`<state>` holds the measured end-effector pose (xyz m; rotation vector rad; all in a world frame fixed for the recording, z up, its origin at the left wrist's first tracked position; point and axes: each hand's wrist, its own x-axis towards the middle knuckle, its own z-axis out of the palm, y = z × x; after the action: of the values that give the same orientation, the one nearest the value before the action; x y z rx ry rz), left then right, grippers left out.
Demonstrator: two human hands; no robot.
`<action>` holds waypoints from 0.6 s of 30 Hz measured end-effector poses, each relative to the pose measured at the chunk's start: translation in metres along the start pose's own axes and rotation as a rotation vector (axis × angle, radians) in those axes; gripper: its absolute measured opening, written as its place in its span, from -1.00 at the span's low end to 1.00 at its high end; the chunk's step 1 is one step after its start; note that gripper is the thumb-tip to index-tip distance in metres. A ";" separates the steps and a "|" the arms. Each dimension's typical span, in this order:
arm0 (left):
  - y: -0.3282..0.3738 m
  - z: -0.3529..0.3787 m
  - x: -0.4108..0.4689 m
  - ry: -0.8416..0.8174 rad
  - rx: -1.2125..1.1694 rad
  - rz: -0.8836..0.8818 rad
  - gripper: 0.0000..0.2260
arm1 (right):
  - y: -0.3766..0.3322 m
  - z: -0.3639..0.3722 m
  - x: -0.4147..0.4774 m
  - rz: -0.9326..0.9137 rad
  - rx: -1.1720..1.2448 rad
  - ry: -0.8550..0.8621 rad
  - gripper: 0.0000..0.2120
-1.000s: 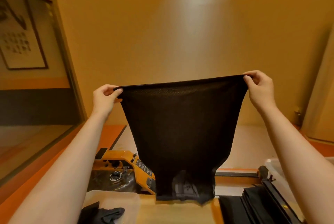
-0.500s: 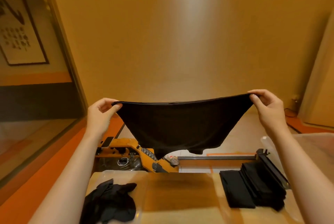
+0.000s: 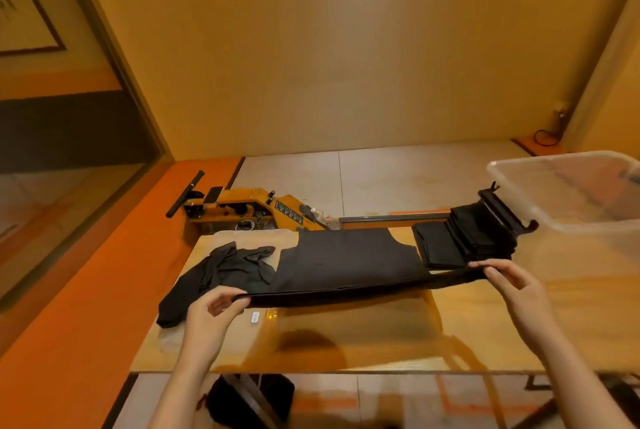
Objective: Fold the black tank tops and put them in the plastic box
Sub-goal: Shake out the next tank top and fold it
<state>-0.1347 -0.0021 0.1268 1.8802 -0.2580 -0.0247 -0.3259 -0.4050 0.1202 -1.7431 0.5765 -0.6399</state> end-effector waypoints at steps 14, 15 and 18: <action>-0.026 -0.026 -0.067 -0.108 0.066 -0.111 -0.93 | 0.016 -0.032 -0.088 0.185 -0.020 -0.066 -0.81; -0.028 -0.028 -0.070 -0.118 0.063 -0.133 -0.93 | 0.018 -0.035 -0.093 0.185 -0.027 -0.084 -0.68; -0.030 -0.033 -0.077 -0.155 0.058 -0.180 -0.93 | 0.017 -0.036 -0.102 0.176 -0.021 -0.071 -0.80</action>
<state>-0.1999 0.0525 0.1003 1.9573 -0.1968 -0.2889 -0.4257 -0.3663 0.0987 -1.7053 0.6806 -0.4483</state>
